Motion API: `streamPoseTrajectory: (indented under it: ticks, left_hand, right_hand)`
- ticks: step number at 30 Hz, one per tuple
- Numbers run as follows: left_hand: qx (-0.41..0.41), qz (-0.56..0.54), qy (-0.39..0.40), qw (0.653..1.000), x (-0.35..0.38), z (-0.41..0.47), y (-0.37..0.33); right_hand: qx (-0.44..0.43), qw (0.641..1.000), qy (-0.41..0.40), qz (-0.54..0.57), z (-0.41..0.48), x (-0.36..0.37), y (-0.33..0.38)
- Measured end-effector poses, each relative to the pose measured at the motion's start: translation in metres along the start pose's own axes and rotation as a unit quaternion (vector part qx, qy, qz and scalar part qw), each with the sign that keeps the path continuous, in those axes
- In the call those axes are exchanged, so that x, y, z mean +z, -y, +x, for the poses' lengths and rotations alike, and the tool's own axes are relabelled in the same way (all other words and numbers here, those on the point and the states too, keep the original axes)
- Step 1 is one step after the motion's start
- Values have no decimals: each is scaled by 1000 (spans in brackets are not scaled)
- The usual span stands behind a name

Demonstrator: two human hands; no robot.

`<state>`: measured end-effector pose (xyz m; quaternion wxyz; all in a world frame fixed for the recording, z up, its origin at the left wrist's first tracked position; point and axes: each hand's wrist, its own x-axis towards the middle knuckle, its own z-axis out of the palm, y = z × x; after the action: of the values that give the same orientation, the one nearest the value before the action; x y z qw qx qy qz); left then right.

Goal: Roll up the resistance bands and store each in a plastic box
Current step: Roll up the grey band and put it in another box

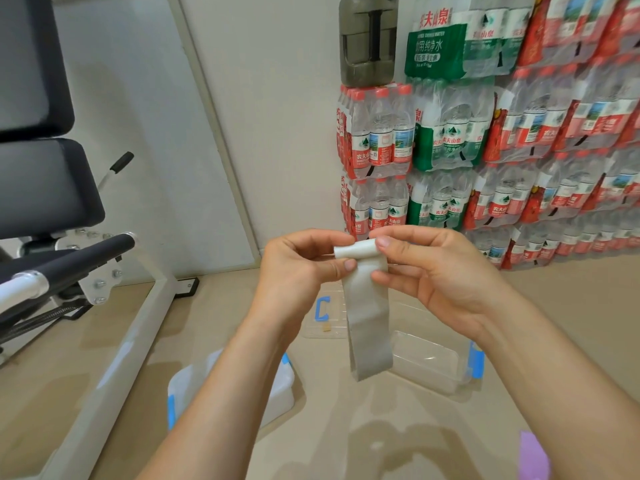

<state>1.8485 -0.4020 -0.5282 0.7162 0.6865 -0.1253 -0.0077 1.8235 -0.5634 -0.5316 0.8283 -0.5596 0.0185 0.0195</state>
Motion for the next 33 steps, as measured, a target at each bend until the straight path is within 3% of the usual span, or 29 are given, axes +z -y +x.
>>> streamPoseTrajectory:
  ticks: [8,15,25,33]
  left_hand:
    - [-2,11,45,999,-3,2,3]
    - [2,77,32,997,-4,0,-1]
    - [23,98,-28,995,4,-2,2]
    - [32,104,7,994,5,0,6]
  right_hand:
    - [-43,994,-70,-72,4,0,-3]
    - [-52,990,-70,-108,0,4,-2]
    - [4,994,-31,-104,-1,2,0]
    - [-20,993,-41,-105,2,-1,-2]
